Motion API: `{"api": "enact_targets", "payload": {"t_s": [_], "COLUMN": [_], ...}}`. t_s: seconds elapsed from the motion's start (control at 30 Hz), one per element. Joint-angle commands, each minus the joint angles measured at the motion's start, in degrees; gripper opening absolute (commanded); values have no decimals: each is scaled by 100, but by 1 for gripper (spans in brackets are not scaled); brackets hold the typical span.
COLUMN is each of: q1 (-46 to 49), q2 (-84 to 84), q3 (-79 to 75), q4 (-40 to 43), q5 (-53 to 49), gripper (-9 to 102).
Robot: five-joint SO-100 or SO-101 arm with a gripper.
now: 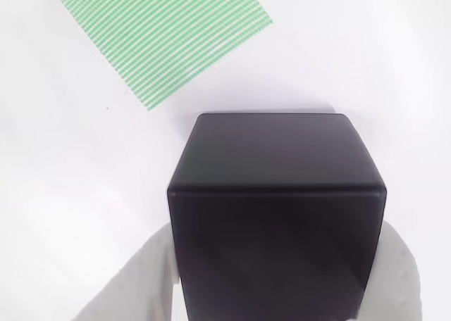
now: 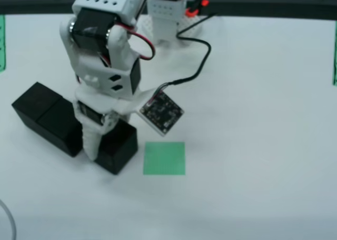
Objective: Stack 3 Blocks on the chosen place.
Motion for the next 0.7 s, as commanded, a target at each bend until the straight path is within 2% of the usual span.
{"api": "enact_targets", "payload": {"t_s": [0.0, 0.37, 0.67], "q1": [-281, -1345, -1424], "q2": [255, 782, 835], "q3": [-167, 352, 580], "q4": [-70, -62, -70], "q5": [-97, -562, -1740], "gripper": [22, 23, 23]}}
